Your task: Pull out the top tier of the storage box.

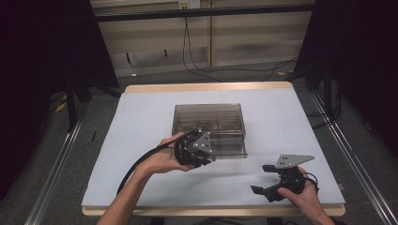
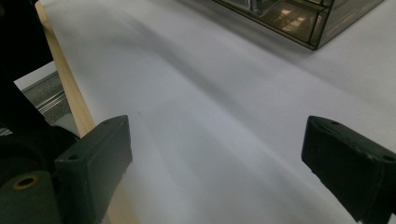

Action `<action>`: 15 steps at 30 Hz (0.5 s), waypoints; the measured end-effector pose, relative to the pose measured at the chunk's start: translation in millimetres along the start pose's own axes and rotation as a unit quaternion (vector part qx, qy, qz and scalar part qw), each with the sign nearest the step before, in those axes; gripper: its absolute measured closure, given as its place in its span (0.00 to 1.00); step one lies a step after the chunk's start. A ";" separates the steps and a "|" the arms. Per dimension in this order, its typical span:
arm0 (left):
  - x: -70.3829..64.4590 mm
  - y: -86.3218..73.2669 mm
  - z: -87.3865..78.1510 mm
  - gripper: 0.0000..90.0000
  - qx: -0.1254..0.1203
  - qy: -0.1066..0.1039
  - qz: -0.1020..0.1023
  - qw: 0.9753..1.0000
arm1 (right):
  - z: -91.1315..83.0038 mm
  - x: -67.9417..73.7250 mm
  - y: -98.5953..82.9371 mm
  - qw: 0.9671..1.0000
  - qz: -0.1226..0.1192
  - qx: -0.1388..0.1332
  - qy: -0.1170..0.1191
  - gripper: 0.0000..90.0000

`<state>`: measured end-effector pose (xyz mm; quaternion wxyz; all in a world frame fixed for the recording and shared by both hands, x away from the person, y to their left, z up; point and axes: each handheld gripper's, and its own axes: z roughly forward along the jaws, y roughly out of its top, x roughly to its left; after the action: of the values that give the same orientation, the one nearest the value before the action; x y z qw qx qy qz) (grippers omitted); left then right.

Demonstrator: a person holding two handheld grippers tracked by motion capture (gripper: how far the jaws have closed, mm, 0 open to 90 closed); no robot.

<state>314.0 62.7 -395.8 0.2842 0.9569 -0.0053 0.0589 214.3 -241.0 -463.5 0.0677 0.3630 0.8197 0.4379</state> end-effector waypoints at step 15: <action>-5.1 1.0 -0.7 0.84 0.011 -0.011 0.005 1.000 | -0.6 0.1 -0.1 1.000 0.000 0.000 -0.001 0.10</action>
<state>308.9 62.2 -395.3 0.2736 0.9605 -0.0124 0.0499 213.9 -241.4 -463.2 0.0685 0.3629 0.8197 0.4378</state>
